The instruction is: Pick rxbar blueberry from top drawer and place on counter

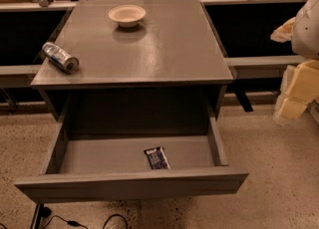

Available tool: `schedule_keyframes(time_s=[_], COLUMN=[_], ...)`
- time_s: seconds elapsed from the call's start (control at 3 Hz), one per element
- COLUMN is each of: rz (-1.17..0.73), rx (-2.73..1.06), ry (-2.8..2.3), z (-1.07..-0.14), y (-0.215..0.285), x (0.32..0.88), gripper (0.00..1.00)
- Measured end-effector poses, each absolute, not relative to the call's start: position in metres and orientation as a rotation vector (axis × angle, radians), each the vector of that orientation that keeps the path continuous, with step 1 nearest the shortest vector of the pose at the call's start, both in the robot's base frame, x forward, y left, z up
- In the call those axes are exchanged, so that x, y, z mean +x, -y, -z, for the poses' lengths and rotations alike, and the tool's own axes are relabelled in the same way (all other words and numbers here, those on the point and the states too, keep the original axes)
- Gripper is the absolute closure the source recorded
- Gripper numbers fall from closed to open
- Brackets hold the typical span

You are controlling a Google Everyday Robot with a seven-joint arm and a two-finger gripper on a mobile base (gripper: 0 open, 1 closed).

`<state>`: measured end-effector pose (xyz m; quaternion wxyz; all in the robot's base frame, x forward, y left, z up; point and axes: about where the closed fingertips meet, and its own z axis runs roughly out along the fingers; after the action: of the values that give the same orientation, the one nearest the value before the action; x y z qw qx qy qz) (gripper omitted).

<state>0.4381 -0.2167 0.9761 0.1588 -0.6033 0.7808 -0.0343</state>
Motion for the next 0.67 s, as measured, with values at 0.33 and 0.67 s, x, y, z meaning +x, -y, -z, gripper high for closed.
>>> schedule_keyframes(time_s=[0.33, 0.67], rz=[0.098, 0.106], rx=[-1.725, -1.733], ry=[-2.232, -2.219], z=[-0.9761, -0.9758], y=[0.2167, 0.2135], x=[0.4381, 0.4403], gripper=[0.00, 0.00])
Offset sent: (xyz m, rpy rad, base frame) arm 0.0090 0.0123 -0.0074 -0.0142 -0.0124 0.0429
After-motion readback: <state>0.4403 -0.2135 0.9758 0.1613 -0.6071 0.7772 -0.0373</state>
